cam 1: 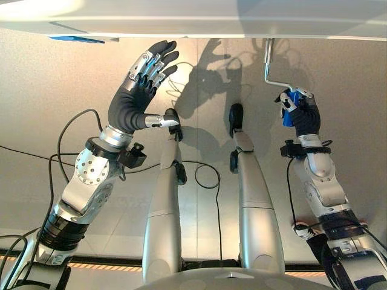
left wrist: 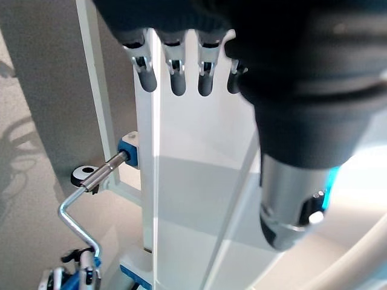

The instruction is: Raise the hospital bed

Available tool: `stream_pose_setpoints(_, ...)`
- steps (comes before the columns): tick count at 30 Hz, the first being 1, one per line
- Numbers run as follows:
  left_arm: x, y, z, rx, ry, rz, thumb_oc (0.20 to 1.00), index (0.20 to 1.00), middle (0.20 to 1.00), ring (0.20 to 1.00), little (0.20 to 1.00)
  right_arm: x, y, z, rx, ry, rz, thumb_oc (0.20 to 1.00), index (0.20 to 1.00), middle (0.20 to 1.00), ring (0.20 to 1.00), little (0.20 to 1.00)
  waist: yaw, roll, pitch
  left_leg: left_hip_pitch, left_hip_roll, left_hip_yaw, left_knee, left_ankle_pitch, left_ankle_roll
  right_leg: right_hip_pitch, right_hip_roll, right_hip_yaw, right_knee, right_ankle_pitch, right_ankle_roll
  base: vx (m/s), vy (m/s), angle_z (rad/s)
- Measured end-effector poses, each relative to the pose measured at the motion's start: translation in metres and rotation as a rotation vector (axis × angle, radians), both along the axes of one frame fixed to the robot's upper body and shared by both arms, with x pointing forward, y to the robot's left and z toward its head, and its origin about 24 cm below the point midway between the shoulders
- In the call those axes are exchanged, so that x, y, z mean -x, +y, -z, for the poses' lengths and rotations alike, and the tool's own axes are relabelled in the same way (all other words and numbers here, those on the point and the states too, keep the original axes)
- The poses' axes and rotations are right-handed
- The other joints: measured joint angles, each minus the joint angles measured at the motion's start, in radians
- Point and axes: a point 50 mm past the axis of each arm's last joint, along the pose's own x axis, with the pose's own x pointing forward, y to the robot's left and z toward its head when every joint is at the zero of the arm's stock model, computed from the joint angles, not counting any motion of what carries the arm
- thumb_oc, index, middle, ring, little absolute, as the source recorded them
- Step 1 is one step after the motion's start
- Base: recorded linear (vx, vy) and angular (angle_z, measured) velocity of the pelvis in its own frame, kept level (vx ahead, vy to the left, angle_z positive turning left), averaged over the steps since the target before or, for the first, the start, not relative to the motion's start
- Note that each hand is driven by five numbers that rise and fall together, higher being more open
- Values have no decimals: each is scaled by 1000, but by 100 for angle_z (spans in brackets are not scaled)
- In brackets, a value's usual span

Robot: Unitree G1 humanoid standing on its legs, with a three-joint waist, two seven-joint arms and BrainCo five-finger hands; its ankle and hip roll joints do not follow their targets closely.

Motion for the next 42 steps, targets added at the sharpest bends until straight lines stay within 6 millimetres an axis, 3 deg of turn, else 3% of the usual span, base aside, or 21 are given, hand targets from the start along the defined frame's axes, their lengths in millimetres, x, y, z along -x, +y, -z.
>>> stream_pose_setpoints(4, 0, 0, 0, -10, 6, 6, 1000, 1000, 1000, 1000, 1000, -14, -16, 0, 66, 40, 81, 200, 200, 200, 200, 200, 4, -3, -1, 0, -2, 0, 0, 1, 2, 0, -1, 1, -1, 1, 2, 0, 0, 0)
stream_pose_setpoints(6, 0, -11, 3, -37, 24, 66, 1000, 1000, 1000, 1000, 1000, -35, -30, 6, 70, 123, 149, 200, 200, 200, 200, 200, 11, -6, -2, 1, -2, 1, 0, 2, 3, 0, -1, 2, -1, 3, 3, 0, 0, 0)
stream_pose_setpoints(12, -1, -29, -3, -76, 9, 161, 1000, 1000, 1000, 1000, 1000, -66, -43, 8, 146, 308, 195, 200, 200, 200, 200, 200, 39, -5, -2, 0, -2, 1, 0, 3, 4, -1, -1, 3, -2, 7, 2, 0, 0, 0)
stream_pose_setpoints(22, -2, -43, -8, -99, -12, 213, 1000, 1000, 1000, 1000, 1000, -78, -52, 4, 143, 447, 237, 200, 200, 200, 200, 200, 84, -3, -2, -14, -10, -2, -6, 6, 7, -15, -8, 0, -4, 4, 5, -1, 2, 1)
stream_pose_setpoints(30, -4, -54, -18, -15, -44, 239, 1000, 1000, 1000, 1000, 1000, -91, -26, 12, 32, 520, 216, 200, 200, 200, 200, 200, 90, 1, -2, -21, -14, 0, -4, 7, 5, -36, -12, 2, 25, -9, 2, -1, 5, 0)
stream_pose_setpoints(42, -12, -58, -19, 90, -10, 202, 1000, 1000, 1000, 1000, 1000, -103, 15, 13, 20, 558, 125, 200, 200, 200, 200, 200, 88, 11, -5, -9, 4, 6, 1, 9, -8, -41, 11, 15, 42, -8, -14, -10, 18, -4)
